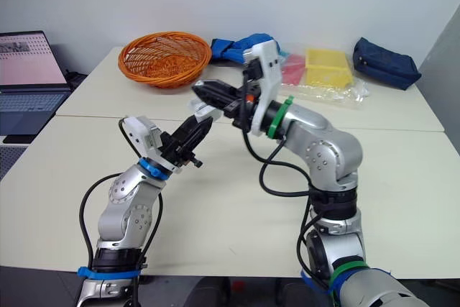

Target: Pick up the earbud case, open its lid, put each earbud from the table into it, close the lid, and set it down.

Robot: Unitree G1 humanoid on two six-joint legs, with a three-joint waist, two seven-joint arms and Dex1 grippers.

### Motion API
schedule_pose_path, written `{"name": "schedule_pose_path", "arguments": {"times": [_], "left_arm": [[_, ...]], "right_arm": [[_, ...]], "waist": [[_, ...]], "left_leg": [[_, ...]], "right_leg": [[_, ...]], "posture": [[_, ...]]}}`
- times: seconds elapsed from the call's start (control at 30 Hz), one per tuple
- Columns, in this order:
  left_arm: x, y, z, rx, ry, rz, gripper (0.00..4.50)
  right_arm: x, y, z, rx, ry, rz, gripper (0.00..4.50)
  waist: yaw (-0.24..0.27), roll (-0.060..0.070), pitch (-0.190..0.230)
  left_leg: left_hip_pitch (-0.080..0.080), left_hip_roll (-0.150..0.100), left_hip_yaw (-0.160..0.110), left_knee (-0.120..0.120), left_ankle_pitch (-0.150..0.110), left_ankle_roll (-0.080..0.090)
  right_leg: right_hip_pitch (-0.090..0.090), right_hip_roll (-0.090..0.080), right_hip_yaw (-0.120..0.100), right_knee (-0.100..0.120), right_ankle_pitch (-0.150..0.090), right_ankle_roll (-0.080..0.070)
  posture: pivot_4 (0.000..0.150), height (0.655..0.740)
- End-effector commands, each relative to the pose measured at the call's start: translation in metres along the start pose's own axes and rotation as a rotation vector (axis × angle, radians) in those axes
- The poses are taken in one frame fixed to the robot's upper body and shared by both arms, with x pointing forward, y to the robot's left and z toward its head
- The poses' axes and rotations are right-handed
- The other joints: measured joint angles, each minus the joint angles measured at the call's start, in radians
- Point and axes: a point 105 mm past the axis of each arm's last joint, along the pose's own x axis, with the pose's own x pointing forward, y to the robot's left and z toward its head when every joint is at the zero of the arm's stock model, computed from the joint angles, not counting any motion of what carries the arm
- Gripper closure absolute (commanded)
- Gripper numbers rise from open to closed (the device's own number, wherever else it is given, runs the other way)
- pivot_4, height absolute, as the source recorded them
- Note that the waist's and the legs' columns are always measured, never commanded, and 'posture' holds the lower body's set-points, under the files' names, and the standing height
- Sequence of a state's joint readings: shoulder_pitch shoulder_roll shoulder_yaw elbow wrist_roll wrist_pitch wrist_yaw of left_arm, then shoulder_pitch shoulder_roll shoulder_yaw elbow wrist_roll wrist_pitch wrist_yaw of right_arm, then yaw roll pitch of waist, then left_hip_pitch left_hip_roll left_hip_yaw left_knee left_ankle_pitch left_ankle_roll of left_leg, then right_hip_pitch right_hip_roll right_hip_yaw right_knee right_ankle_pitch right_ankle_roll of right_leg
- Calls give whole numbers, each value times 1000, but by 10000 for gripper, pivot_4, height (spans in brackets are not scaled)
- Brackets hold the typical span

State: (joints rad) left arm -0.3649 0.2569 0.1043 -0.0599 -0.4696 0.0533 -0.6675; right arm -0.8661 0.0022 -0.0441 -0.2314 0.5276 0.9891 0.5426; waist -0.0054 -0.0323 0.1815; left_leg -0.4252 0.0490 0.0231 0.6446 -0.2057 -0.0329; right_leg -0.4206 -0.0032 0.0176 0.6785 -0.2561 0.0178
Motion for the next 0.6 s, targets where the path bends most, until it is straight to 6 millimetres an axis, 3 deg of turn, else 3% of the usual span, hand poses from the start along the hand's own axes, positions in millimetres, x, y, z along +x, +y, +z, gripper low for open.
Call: {"name": "schedule_pose_path", "arguments": {"times": [0.03, 0.6], "left_arm": [[3, -3, 10, 28, -44, -22, 37683], [4, -8, 10, 22, -49, -34, 37683]], "right_arm": [[-3, -2, -1, -56, 16, -16, 40424], [13, -19, -3, -65, -17, -108, 40424]], "waist": [[-1, 0, 0], [-20, 0, 0]], "left_leg": [[0, 0, 0, 0, 0, 0], [0, 0, 0, 0, 0, 0]], "right_leg": [[0, 0, 0, 0, 0, 0], [0, 0, 0, 0, -2, 3]], "posture": [[1500, 7400], [1500, 7400]]}}
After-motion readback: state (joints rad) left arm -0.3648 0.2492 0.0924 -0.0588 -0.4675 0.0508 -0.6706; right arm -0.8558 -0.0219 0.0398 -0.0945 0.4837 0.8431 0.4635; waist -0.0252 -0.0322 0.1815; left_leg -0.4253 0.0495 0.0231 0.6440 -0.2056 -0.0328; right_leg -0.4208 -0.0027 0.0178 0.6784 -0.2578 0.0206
